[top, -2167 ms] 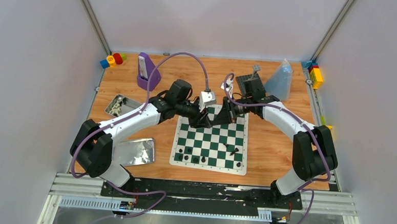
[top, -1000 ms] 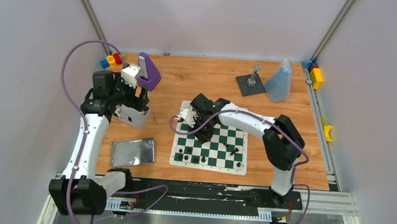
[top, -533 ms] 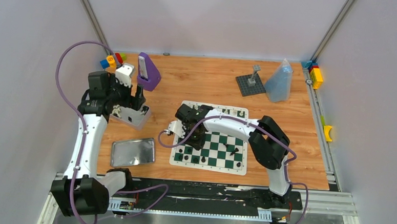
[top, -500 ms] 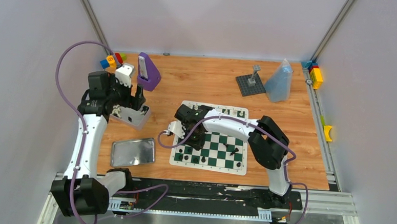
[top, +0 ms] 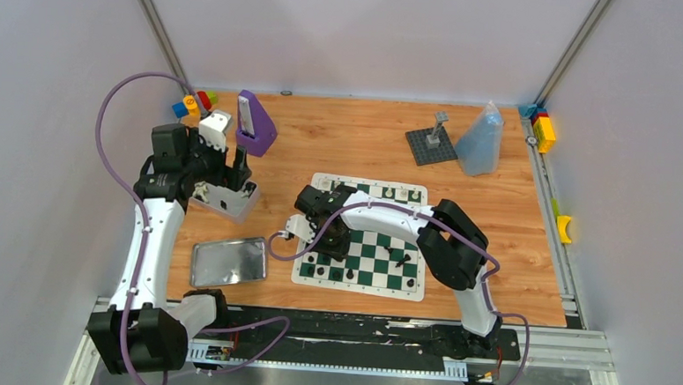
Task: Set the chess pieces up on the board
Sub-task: Place the chess piece on the chessboard.
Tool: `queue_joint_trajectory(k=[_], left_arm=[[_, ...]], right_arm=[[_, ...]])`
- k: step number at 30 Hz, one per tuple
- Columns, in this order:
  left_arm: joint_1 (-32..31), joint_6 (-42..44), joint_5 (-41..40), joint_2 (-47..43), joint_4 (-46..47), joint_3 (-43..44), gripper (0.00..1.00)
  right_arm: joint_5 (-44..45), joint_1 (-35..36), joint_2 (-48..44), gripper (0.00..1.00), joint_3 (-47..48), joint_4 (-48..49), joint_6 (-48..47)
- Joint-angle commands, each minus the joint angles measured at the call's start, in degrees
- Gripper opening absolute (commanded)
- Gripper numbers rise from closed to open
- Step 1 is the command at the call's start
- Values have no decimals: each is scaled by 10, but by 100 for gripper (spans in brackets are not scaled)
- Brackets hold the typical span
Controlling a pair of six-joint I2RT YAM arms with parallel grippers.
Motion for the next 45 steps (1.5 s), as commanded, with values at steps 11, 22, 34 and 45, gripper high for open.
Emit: queue_joint_trajectory(k=[11, 22, 34, 45], left_arm=[[3, -5, 11, -17, 18, -5, 99], [3, -4, 11, -19, 19, -8, 99], [3, -2, 11, -19, 20, -11, 100], [3, 0, 10, -19, 21, -12, 100]], right_arm=[[3, 6, -3, 7, 15, -7, -10], [-1, 7, -6, 7, 21, -20, -11], [-3, 7, 9, 14, 30, -15, -9], [-7, 8, 10, 19, 35, -15, -10]])
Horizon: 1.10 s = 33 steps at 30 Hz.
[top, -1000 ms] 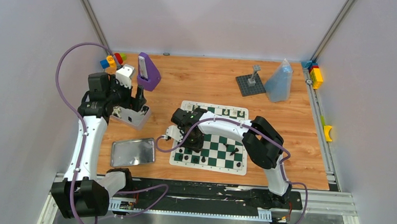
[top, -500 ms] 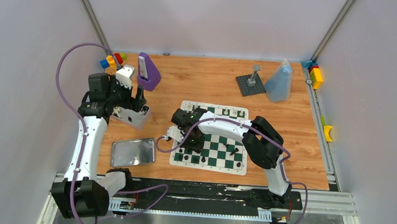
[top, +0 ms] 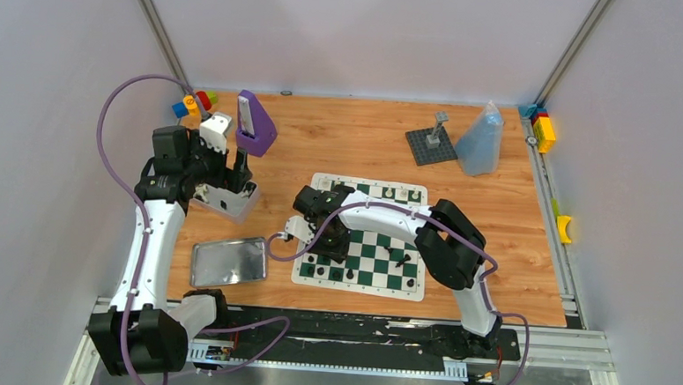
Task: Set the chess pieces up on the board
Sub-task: Place the chess piece on the chessboard.
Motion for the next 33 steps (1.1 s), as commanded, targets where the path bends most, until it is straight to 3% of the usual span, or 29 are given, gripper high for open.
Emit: queue_joint_trajectory(k=[1, 7, 14, 18, 25, 33], left_arm=[[3, 0, 7, -14, 18, -1, 100], [3, 0, 6, -13, 19, -1, 100], [3, 2, 7, -13, 20, -1, 100], [3, 4, 9, -13, 21, -1, 100], [3, 12, 30, -14, 21, -1, 100], [3, 21, 104, -14, 15, -2, 100]], right_arm=[[-5, 4, 1, 19, 22, 2, -6], [-1, 4, -1, 22, 24, 2, -3], [-4, -1, -32, 38, 22, 8, 7], [-20, -19, -71, 40, 14, 17, 16], [-83, -77, -189, 45, -54, 56, 25], [-128, -205, -286, 47, -187, 94, 28]])
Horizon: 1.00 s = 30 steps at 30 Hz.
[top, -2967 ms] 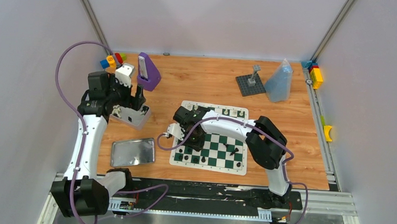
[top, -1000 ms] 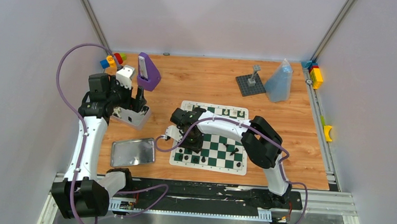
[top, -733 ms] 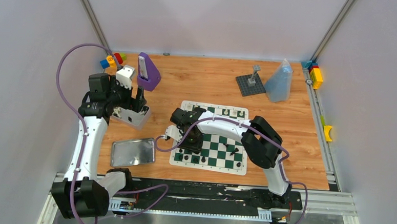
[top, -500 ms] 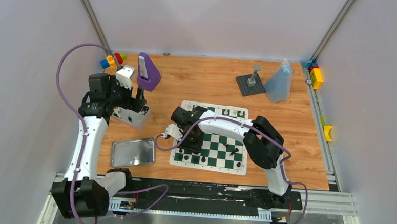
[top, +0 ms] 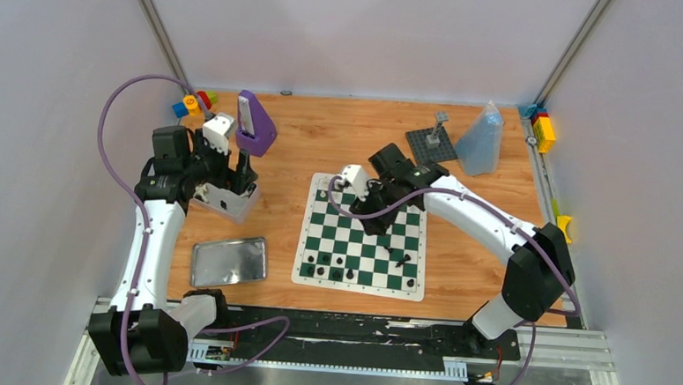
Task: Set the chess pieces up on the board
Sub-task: Place the chess piece on the chessboard, then pick up the chess piece from the chessboard.
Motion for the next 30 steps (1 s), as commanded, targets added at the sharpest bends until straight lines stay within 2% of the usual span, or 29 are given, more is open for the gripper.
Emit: queue_joint_trajectory(k=[1, 5, 10, 30], left_arm=[[3, 14, 63, -14, 13, -3, 100], [2, 13, 75, -10, 14, -5, 100], [2, 11, 74, -5, 11, -6, 100], [2, 14, 76, 3, 8, -6, 100]], right_arm=[[-35, -58, -36, 47, -78, 42, 9], [-38, -88, -56, 47, -148, 87, 13], [-28, -104, -46, 48, -191, 124, 12], [-20, -109, -2, 44, -217, 152, -2]])
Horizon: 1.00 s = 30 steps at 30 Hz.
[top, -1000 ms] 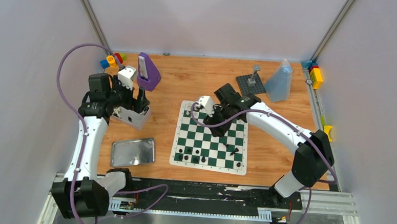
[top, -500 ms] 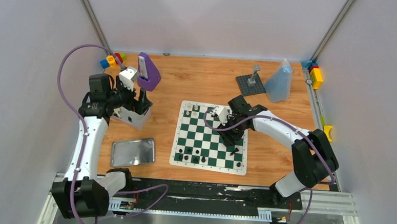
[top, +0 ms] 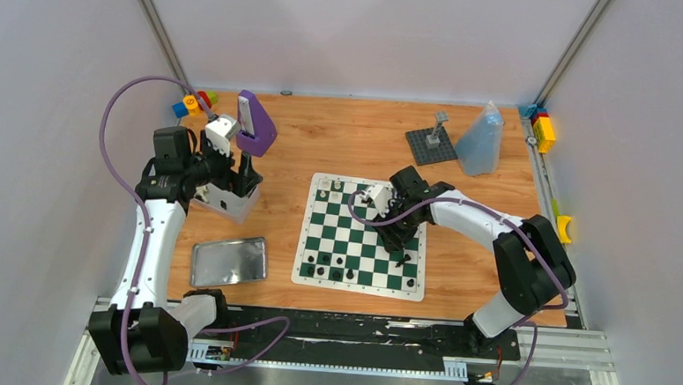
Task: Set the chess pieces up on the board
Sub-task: Pick up the chess piece from the chessboard.
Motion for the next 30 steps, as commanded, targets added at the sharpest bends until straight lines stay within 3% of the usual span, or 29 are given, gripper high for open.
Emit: queue_joint_trajectory(k=[1, 30], left_arm=[[2, 11, 14, 1, 9, -2, 100], [2, 14, 15, 5, 5, -2, 100]], right_arm=[[-5, -3, 2, 44, -6, 18, -10], [-8, 9, 32, 29, -3, 19, -11]])
